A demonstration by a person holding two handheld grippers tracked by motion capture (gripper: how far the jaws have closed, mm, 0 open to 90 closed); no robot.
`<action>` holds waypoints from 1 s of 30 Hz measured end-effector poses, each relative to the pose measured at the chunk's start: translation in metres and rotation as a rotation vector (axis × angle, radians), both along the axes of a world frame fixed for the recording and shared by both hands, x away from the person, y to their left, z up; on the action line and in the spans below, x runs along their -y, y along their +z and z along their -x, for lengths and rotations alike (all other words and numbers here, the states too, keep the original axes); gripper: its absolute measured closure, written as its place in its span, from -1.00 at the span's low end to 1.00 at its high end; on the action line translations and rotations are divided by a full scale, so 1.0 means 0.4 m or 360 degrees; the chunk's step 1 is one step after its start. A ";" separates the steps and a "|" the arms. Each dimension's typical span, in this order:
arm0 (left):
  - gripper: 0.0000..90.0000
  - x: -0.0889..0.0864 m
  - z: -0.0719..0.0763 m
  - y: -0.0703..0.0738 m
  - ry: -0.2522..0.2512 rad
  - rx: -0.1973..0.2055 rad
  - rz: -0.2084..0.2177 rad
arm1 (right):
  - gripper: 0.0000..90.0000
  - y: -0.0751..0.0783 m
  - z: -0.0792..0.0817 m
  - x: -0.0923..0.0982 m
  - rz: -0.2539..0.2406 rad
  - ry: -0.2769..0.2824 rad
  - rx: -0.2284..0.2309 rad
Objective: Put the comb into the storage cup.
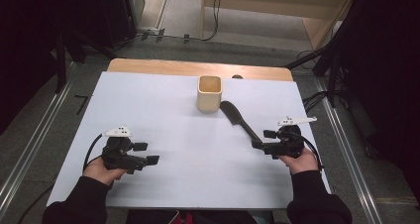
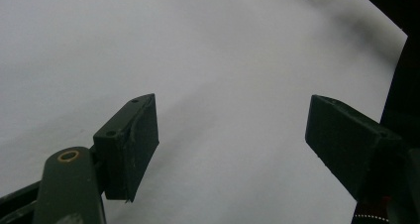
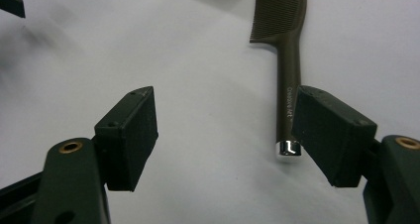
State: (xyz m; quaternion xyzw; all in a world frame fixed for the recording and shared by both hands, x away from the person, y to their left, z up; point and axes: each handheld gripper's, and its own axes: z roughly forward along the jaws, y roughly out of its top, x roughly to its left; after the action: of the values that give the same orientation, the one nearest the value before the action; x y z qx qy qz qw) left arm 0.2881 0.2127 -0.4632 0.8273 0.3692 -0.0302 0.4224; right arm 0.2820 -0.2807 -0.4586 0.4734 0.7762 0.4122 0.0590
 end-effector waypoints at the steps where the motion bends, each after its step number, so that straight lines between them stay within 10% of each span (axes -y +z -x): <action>1: -0.53 -0.001 0.002 0.000 0.0004 -0.0001 0.0000 | -0.46 0.002 -0.002 0.002 0.0005 -0.0004 0.0003; 30: -0.53 0.011 0.007 0.001 -0.0028 0.0004 -0.0026 | -0.46 0.005 -0.122 -0.002 0.0047 -0.0071 0.0006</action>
State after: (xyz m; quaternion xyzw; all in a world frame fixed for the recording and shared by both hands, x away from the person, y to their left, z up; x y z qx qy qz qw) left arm 0.2853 0.2085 -0.4627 0.8339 0.3617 -0.0299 0.4157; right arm 0.3308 -0.2797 -0.4567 0.4890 0.7713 0.4002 0.0767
